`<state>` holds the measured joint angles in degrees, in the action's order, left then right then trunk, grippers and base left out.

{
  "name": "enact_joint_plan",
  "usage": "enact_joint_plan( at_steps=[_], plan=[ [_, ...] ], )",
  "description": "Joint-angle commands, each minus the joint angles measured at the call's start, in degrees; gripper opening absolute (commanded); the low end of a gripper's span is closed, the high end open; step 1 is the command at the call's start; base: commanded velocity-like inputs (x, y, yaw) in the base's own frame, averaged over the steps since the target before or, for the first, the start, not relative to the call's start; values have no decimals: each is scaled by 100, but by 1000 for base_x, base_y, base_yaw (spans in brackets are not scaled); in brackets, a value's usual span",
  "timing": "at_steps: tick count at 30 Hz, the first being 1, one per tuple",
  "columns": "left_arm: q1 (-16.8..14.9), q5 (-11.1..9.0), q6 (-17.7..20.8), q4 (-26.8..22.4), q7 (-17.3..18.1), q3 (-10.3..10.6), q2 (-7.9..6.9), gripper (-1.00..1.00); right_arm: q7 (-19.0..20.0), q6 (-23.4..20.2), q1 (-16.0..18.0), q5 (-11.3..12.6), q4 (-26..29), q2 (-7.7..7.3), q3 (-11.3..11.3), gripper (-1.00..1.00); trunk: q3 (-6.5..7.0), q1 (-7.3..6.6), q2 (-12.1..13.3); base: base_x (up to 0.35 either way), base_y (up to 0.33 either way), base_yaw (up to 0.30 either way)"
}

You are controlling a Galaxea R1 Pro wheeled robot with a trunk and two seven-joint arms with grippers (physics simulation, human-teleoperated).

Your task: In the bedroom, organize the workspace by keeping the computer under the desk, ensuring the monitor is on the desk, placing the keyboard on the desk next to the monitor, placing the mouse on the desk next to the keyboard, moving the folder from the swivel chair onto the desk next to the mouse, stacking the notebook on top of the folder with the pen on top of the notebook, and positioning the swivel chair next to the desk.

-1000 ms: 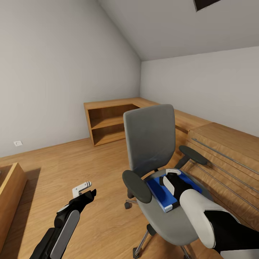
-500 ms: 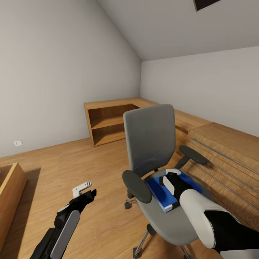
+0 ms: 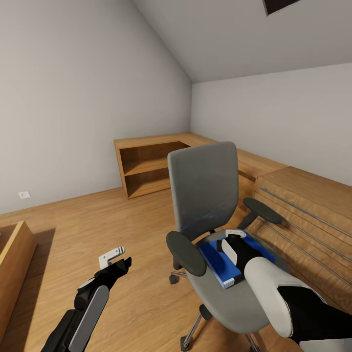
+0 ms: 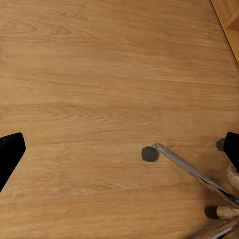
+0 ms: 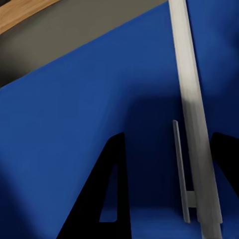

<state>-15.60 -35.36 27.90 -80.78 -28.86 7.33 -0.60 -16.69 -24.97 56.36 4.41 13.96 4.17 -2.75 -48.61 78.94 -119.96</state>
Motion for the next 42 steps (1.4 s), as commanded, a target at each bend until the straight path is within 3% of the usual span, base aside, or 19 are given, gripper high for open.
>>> enact_joint_plan(
  at_steps=[1, 14, 42],
  plan=[
    [-4, -58, 4, -8, -59, 14, -5, 100, -27, -1, -2, 155, -140, 5, -76, -100, -7, 0, -2, 0, 0, 0],
    [-4, -58, 4, -8, -59, 23, 1, 100, -27, -409, -2, 174, -131, 9, -110, -100, -7, 0, -2, 0, 0, 0],
    [-4, -54, 4, -8, -51, 32, 7, 100, -27, -438, -2, 183, -130, 5, -120, -100, -7, 0, -2, 0, 0, 0]
  ],
)
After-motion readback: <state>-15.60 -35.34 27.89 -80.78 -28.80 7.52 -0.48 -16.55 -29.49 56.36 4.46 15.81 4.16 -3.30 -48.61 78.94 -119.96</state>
